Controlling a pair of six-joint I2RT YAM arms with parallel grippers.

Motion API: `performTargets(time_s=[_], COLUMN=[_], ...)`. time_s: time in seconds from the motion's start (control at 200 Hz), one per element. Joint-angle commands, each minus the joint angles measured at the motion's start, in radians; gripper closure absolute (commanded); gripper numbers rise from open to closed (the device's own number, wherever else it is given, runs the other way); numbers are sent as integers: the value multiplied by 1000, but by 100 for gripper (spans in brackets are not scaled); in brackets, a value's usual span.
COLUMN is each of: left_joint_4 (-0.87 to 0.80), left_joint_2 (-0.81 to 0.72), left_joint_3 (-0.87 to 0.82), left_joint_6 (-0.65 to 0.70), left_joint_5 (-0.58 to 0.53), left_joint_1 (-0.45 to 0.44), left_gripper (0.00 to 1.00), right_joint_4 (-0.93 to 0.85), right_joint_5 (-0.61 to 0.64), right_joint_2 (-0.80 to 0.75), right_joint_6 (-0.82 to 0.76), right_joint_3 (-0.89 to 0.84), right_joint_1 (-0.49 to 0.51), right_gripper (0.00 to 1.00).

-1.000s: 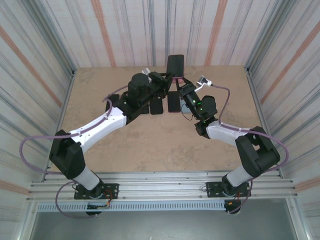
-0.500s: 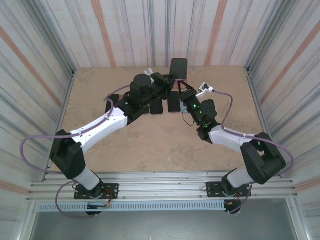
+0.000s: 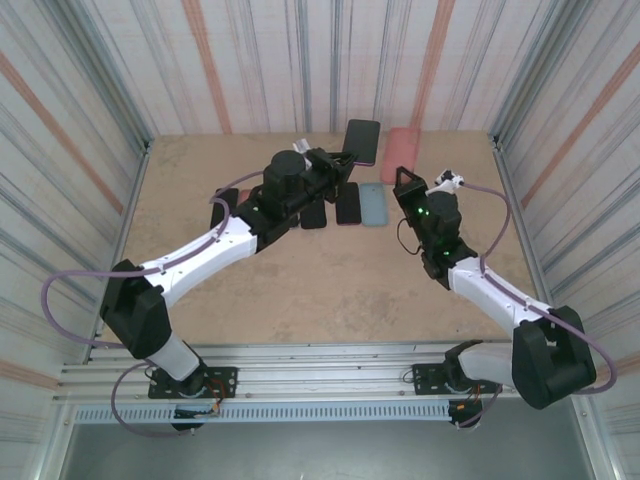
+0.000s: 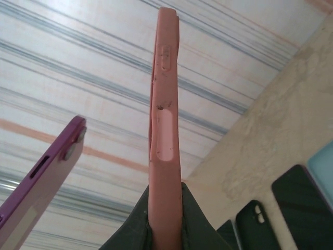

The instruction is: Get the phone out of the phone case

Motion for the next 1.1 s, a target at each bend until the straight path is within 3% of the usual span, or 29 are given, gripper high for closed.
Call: performTargets(time_s=[0.0,0.316,0.571,1.092], left_joint_4=[78,134,190,196], left_joint_2=[-12,162,366,692], left_joint_3=[-16,29,133,366], left_joint_6=[36,60,49,47], left_joint_5=[-20,-71,-126,-222], left_joint_1=[-10,-53,-99,-141], left_gripper=[100,100,100,100], right_joint_4=[-132,-383,-439,-399], right_joint_5=[-73,-295,-440,-544], right_joint_2=[-44,-112,-113,-47], right_joint_6=[-88,-231,-281,-300], right_joint_3=[34,86,90,21], right_joint_1=[-58,-281,-409,-506], right_gripper=[98,98,98,98])
